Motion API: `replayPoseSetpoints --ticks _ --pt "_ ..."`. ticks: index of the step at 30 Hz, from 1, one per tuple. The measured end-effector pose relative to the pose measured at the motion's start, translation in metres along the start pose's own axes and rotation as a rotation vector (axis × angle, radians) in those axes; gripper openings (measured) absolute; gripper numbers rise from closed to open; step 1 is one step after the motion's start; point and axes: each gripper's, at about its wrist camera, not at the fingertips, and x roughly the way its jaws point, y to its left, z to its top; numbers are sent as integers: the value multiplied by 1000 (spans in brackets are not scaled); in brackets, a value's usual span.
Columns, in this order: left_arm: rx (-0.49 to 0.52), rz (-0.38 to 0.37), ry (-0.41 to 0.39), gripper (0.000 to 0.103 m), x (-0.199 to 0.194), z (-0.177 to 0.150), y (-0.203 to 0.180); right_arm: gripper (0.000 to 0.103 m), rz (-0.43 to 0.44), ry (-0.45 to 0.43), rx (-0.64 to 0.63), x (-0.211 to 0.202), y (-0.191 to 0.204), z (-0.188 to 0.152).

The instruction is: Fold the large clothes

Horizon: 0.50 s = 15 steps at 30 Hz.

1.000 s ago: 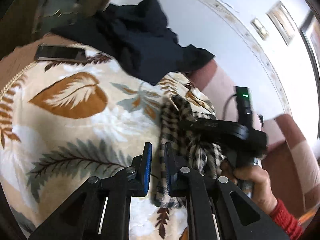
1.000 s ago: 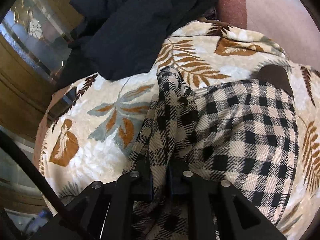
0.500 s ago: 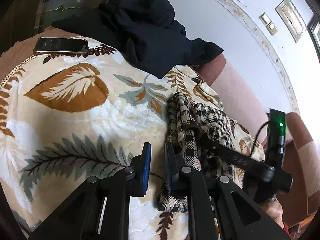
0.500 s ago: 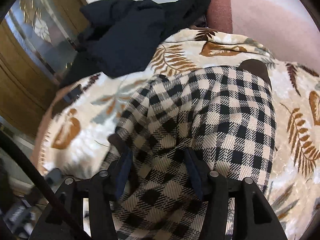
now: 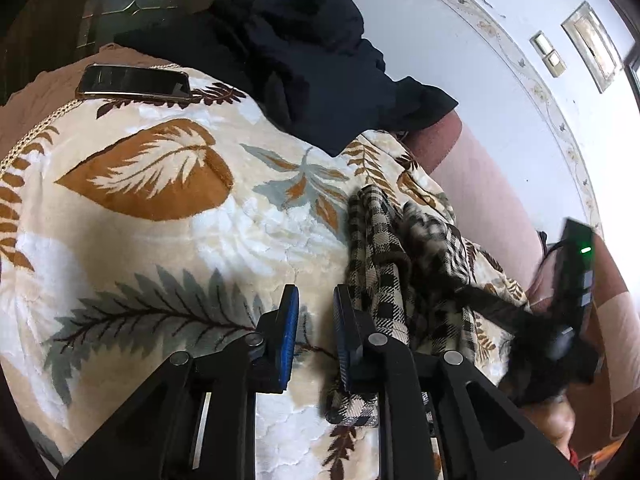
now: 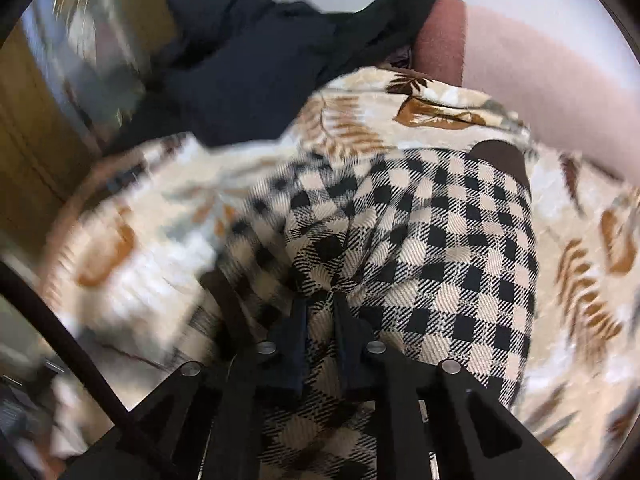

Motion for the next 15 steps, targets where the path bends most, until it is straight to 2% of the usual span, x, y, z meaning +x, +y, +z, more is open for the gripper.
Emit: replayPoseSetpoints --ticks 5,10,15 --pt "-30 -4 -2 16 0 3 6 13 138 -3 100 -2 4 15" --pt "-27 4 -5 16 1 2 5 13 221 59 140 35 19 13" --pt "-17 -4 18 16 10 -3 -1 14 252 134 183 77 17 0"
